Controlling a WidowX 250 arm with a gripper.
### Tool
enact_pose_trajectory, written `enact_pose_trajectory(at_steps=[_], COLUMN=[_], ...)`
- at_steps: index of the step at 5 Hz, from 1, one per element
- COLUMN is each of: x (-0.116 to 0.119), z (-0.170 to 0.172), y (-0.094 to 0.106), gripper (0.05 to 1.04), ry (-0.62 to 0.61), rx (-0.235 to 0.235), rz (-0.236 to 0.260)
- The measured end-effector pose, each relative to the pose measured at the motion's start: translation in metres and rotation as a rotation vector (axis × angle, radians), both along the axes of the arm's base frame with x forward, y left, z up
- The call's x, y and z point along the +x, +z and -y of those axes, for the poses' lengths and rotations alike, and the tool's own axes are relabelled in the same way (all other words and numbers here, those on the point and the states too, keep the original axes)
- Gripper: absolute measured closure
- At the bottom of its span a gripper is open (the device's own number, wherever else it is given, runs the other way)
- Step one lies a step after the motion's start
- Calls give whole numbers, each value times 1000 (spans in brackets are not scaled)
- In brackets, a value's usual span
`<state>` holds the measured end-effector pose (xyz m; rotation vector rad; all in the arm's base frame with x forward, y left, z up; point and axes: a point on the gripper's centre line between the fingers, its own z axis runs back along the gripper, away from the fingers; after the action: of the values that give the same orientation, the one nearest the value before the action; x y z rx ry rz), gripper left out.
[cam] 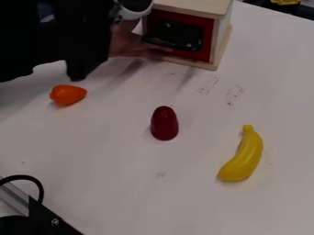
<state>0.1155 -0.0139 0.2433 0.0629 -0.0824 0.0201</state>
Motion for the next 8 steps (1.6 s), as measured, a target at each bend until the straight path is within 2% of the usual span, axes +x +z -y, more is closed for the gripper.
enact_pose_trajectory(at_steps=[1,2,3,4,5,6,7,8], x=[-1,0,-1,-1,3,15,11,8], z=[2,0,2,3,-2,-2,3,5], y=[-2,-2,-2,-4,2,-2,-5,-11], gripper=[89,89,89,89,89,89,89,89], ry=[-2,-2,-15,-19,-71,-316,-275,-229], rx=[-5,5,-15,-15,37,-72,-190,-246], rz=[-33,-37,-44,-74,-69,-64,-90,-161])
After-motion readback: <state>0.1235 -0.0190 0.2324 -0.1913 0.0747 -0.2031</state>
